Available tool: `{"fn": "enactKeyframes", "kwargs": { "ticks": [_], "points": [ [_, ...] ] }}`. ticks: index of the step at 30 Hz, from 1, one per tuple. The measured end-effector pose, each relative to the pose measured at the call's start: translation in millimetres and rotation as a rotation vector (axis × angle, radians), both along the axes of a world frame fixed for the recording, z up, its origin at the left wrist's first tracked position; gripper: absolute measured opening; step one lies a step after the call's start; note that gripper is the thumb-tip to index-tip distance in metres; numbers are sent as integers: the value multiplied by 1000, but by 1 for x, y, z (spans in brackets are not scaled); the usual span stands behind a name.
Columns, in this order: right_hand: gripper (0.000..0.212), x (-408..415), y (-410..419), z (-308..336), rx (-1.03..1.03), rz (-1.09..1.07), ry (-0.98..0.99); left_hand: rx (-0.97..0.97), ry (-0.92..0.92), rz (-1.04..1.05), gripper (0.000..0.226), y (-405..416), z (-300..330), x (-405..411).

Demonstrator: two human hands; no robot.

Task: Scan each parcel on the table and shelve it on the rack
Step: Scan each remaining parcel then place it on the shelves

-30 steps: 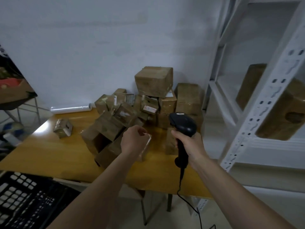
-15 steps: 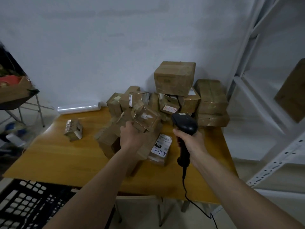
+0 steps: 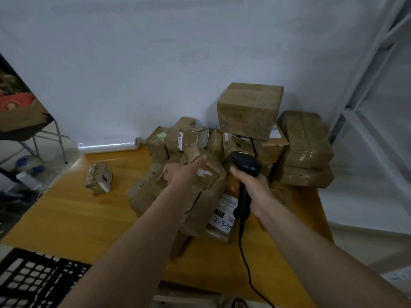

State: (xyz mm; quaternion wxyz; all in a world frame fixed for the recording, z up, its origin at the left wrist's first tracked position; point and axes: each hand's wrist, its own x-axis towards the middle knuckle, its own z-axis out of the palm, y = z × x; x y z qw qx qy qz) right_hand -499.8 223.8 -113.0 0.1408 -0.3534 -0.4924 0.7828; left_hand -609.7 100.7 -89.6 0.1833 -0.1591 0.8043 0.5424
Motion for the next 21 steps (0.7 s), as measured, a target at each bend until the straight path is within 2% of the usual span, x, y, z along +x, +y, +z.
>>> {"fn": "enactKeyframes", "kwargs": {
  "ticks": [4, 9, 12, 17, 21],
  "points": [
    [37, -17, 11, -9, -30, 27, -13, -83, -69, 74, 128, 25, -5, -13],
    [29, -22, 20, -18, -50, 54, -31, -43, -71, 219, 114, 33, -15, -20],
    [29, -22, 26, -21, -52, 13, -42, 61, -62, 256, 107, 29, -19, -21],
    [40, -24, 31, -21, -112, -165, -96, 379, -118, 292, 107, 20, -19, -15],
    [67, -27, 28, -15, -178, -166, -56, 502, -189, 275, 101, 19, -16, -3]
  ]
}}
